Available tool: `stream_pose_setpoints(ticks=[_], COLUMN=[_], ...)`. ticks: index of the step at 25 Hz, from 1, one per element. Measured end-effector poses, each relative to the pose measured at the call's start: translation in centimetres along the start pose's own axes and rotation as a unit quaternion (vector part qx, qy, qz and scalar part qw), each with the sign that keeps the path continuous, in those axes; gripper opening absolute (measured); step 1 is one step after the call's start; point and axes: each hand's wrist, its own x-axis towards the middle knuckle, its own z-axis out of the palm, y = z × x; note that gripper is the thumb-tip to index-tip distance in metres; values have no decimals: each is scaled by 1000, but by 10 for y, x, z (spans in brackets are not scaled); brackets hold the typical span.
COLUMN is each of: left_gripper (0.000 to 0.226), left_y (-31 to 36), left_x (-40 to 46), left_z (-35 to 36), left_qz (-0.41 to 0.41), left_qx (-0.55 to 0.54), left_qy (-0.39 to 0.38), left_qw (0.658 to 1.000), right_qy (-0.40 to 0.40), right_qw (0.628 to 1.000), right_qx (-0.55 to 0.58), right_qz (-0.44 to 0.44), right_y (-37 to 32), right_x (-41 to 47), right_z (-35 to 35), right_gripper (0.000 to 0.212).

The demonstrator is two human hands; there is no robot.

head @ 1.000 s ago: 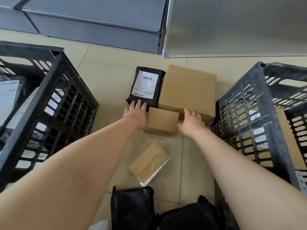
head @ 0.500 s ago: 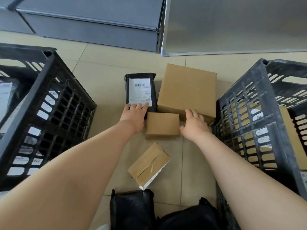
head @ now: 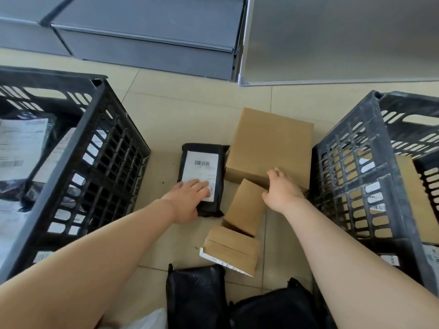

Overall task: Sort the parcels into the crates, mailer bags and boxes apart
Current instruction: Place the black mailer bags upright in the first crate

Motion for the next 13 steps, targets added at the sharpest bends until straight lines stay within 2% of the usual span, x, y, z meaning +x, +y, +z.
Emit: stream_pose_setpoints(ticks=[4, 9, 11, 13], left_gripper=[59, 49, 46, 54], left_y=[12, 18, 17, 15], left_x=[-38, -65, -73, -81], left_z=[28, 58, 62, 63], left_qz=[-4, -22, -80, -174], left_qx=[-28, -41, -81, -148], left_qy=[73, 98, 121, 153], left_qw=[997, 994, 986, 962], right_qy=[10, 19, 22, 49], right_qw=[998, 997, 996, 993], right_qx=[-56, -38, -32, -57], right_qz=[-38, -62, -79, -92], right_y=[-5, -14, -19, -25], right_x=[-33, -64, -77, -87], right_z=[14, 32, 38, 41], right_gripper=[63, 42, 39, 29])
